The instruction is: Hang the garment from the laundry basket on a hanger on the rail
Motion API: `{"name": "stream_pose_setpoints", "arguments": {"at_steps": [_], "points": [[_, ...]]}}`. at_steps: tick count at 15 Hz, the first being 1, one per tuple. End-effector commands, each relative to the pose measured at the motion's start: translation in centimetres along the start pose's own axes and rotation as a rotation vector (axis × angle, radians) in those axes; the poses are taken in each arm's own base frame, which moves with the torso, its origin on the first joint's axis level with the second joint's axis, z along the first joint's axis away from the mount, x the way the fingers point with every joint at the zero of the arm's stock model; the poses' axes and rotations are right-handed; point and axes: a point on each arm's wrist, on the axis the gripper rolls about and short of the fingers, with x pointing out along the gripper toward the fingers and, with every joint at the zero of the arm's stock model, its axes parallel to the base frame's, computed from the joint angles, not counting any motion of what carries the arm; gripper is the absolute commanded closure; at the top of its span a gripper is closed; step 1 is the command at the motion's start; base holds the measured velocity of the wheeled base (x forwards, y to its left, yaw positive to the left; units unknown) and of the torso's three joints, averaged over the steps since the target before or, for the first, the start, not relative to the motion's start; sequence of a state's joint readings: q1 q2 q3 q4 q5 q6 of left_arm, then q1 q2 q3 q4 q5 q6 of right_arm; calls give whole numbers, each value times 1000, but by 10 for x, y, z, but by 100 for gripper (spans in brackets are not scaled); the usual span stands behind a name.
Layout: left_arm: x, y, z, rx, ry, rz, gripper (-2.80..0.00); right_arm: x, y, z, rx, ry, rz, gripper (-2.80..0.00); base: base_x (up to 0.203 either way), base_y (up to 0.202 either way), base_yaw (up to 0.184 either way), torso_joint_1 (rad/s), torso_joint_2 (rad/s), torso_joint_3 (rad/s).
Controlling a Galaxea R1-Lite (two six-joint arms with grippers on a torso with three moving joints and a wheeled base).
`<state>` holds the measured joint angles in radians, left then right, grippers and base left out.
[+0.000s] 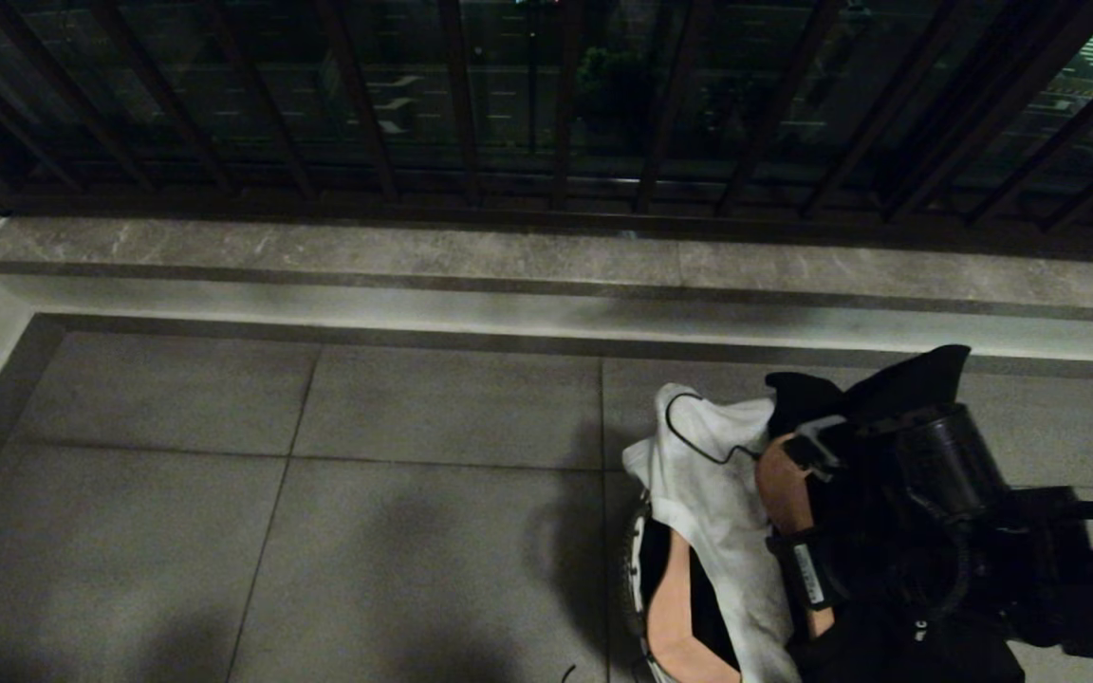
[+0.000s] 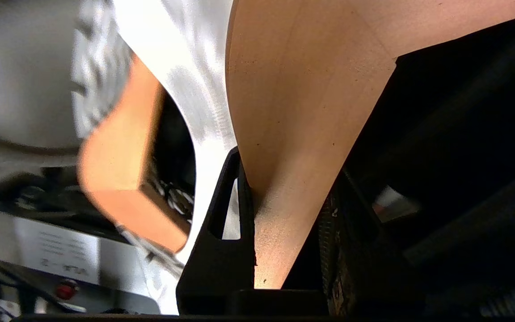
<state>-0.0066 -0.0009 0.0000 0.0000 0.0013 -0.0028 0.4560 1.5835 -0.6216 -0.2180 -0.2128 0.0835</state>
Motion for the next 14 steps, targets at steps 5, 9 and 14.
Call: {"name": "stream_pose_setpoints", "arguments": {"at_steps": [5, 9, 14], "points": [[0, 0, 0, 1, 1, -1, 0, -113, -22, 17, 35, -374, 65, 0, 0, 0, 0, 0, 0, 0], [0, 0, 0, 1, 1, 1, 0, -168, -33, 25, 49, -519, 85, 0, 0, 0, 0, 0, 0, 0], [0, 0, 0, 1, 1, 1, 0, -228, -45, 34, 75, -681, 107, 0, 0, 0, 0, 0, 0, 0]]}}
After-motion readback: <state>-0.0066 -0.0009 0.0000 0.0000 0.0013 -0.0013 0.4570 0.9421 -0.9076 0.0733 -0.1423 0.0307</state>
